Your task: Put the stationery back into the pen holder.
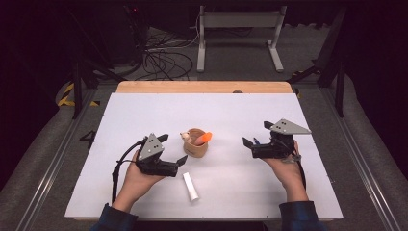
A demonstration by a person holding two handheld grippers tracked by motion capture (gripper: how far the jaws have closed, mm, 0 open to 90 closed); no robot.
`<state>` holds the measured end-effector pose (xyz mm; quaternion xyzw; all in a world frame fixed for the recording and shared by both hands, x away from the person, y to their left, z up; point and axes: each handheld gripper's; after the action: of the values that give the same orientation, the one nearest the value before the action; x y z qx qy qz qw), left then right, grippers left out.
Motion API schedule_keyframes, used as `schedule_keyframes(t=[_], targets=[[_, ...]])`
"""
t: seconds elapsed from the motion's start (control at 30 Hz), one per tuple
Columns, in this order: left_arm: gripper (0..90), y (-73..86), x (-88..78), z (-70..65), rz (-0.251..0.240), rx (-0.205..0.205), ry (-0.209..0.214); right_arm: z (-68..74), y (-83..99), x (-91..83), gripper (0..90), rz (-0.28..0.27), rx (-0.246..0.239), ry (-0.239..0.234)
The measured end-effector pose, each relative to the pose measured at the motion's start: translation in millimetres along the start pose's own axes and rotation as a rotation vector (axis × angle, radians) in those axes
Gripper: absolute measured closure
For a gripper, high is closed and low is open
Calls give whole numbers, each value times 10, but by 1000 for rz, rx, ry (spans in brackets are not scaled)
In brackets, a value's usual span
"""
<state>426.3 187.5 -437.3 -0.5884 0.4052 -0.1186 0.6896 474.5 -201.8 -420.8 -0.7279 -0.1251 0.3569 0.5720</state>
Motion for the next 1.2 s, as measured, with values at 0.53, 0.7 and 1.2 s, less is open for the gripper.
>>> schedule_keyframes(t=[0.53,0.7,1.2], targets=[[42,-13,-19,-3,-3,12,16,-176,184,22,290,190,44,90],[42,-20,-27,-2,-5,17,16,-222,294,110,404,265,34,117],[44,-33,-51,-2,-10,14,16,-285,524,268,579,378,82,105]])
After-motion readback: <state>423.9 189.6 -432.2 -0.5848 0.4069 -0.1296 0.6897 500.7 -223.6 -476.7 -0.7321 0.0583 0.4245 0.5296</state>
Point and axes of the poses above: each handheld gripper's, and its own axes: x roughly forward along the jaws, y roughly out of its underside, z roughly to its left, and after that the axes turned 6 degrees about -x, right-handed
